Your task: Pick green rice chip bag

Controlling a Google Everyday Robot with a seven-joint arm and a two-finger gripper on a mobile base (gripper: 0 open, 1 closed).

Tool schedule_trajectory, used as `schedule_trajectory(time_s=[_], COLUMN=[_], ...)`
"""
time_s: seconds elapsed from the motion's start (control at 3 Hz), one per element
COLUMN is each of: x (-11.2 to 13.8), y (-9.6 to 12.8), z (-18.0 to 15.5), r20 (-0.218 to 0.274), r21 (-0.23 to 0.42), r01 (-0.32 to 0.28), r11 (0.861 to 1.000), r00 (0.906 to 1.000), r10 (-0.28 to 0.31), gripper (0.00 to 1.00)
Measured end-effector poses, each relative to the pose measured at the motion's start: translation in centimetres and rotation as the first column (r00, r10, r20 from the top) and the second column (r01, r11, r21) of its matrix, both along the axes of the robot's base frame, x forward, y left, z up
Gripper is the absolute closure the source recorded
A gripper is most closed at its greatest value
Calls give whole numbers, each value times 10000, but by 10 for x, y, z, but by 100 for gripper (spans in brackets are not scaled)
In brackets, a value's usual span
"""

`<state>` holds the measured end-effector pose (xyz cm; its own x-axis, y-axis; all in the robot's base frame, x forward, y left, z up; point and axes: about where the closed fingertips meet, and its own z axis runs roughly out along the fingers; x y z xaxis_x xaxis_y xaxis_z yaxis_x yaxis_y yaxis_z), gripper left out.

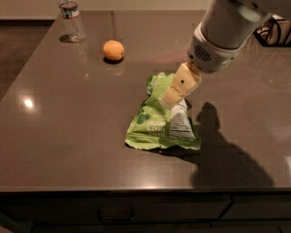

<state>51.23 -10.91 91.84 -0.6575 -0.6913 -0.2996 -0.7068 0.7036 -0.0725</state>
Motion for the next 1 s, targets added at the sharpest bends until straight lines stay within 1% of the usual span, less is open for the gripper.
schedule_trajectory(time_s=[0.33,0.67,1.0], x=[3,6,6], y=[11,20,31], z=[-16,-34,-47], r20=[25,-162,-442], r21=[85,165,248], r01=[370,404,153], r11=[9993,9990,9996], r00=[9993,9991,9989], r10=[-370,-402,-142], gripper=[0,0,0])
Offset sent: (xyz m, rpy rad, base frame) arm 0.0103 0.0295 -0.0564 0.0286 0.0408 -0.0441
